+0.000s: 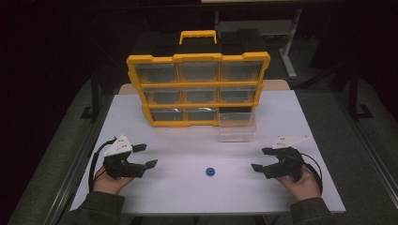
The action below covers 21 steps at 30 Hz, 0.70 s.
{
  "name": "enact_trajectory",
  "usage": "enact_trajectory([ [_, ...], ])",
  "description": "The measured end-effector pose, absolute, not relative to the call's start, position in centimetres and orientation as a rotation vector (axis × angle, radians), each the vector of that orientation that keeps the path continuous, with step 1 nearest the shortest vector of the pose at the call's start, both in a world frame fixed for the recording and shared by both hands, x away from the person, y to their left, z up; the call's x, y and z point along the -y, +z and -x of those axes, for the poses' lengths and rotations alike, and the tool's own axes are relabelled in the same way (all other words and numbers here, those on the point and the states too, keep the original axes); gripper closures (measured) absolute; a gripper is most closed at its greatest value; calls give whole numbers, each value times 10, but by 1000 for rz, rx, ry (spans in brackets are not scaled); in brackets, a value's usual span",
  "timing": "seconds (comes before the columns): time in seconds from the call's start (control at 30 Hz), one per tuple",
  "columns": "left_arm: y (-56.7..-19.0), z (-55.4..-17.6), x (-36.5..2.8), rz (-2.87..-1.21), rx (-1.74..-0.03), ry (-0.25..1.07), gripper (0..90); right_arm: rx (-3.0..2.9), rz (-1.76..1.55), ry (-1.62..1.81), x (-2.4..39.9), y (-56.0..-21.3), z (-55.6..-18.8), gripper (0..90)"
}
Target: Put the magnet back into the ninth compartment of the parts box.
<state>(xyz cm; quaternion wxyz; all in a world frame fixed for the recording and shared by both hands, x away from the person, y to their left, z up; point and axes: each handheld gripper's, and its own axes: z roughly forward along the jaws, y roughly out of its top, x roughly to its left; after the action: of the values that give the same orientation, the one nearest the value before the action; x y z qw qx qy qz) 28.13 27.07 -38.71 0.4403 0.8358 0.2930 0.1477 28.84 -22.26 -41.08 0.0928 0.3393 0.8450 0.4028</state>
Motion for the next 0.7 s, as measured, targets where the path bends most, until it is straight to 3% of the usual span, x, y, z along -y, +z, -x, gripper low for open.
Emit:
enact_trajectory([
  [0.7, -388, -278, -281, -2048, -764, 371, 284, -2579, -966, 1204, 204, -392, -296, 241],
])
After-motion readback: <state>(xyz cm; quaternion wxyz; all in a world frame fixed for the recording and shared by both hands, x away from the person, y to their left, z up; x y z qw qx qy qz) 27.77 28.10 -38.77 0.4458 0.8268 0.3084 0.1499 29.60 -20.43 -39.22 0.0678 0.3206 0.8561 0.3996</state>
